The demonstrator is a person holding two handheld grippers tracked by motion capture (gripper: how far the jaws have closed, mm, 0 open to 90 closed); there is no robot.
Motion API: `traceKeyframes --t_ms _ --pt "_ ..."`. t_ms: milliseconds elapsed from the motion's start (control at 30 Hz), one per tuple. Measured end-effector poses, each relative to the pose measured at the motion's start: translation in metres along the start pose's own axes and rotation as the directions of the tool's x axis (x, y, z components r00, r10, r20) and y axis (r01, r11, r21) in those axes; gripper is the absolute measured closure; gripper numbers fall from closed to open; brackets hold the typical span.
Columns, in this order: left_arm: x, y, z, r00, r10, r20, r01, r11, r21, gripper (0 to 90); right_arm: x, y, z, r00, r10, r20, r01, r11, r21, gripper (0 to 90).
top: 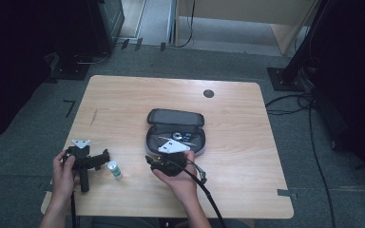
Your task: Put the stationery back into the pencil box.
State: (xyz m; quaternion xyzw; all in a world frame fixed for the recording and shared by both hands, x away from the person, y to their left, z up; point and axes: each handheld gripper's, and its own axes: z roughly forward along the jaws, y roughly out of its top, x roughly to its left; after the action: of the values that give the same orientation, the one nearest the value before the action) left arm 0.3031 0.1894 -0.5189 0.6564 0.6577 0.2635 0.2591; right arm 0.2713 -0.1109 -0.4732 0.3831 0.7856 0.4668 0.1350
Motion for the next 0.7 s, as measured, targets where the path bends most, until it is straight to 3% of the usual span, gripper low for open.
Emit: traceKeyframes --t_ms 167,233,267,700 --pt "0.000 0.000 0.000 1.0000 0.002 -0.001 -0.002 1.0000 0.002 0.0 0.024 0.001 0.006 0.9988 -0.013 -0.047 0.012 1.000 -0.023 40.7" --pt "0.000 0.000 0.000 1.0000 0.002 -0.001 -0.002 1.0000 0.002 0.0 0.027 0.001 0.008 0.9984 -0.014 -0.055 0.013 1.000 -0.025 40.7" --pt "0.000 0.000 0.000 1.0000 0.002 -0.001 -0.002 1.0000 0.002 0.0 0.038 0.002 0.011 0.9966 -0.026 -0.078 0.024 0.999 -0.029 40.7" --pt "0.000 0.000 0.000 1.0000 0.001 -0.001 -0.001 1.0000 0.001 0.0 0.069 0.007 0.027 0.9853 -0.068 -0.157 0.064 0.998 -0.026 40.5"
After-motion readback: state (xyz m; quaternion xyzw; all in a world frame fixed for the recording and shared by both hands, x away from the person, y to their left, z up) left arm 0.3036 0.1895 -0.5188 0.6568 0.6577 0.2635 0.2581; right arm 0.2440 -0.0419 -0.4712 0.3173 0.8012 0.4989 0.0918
